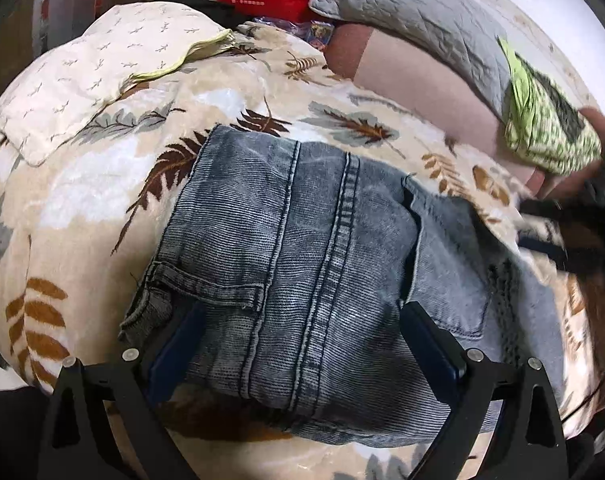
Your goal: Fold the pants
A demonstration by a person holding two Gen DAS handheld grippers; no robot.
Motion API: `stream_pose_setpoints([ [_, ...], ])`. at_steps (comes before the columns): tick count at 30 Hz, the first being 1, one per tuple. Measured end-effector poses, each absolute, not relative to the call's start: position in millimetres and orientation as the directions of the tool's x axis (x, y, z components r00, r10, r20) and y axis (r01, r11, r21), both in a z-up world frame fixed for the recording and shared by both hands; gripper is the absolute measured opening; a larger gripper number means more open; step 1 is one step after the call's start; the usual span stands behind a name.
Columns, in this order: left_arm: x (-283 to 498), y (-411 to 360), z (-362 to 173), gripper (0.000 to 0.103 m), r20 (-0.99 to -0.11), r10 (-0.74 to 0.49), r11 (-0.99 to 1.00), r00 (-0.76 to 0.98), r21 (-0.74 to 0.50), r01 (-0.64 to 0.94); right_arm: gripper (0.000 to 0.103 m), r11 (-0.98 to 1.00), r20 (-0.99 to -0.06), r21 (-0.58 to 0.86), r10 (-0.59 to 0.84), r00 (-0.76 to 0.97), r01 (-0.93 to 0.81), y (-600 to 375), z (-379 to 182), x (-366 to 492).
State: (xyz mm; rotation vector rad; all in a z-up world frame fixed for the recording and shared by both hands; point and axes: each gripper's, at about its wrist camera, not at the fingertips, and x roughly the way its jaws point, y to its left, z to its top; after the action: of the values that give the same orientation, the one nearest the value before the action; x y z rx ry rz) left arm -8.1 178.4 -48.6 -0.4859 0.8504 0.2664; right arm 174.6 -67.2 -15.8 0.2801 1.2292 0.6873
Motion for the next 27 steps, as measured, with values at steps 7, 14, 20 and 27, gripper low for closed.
stream_pose_setpoints([
  [7,-41,198,-27,0.097,-0.700,0.033,0.780,0.713,-0.429,-0.456,0.063,0.689,-0.689,0.687,0.719,0.092,-0.233,-118,-41,110],
  [14,-81,226,-23,0.097,-0.639,-0.133,0.527,0.758,-0.693,-0.492,0.075,0.616,-0.614,0.756,0.785,0.087,-0.221,-119,-81,77],
  [20,-78,229,-45,0.097,-0.646,-0.207,0.418,0.735,-0.737,-0.530,0.075,0.569,-0.576,0.772,0.815,0.067,-0.284,-112,-46,71],
  [27,-63,236,-67,0.097,-0.635,-0.227,0.356,0.739,-0.760,-0.544,0.075,0.570,-0.594,0.771,0.805,0.004,-0.283,-82,-51,65],
])
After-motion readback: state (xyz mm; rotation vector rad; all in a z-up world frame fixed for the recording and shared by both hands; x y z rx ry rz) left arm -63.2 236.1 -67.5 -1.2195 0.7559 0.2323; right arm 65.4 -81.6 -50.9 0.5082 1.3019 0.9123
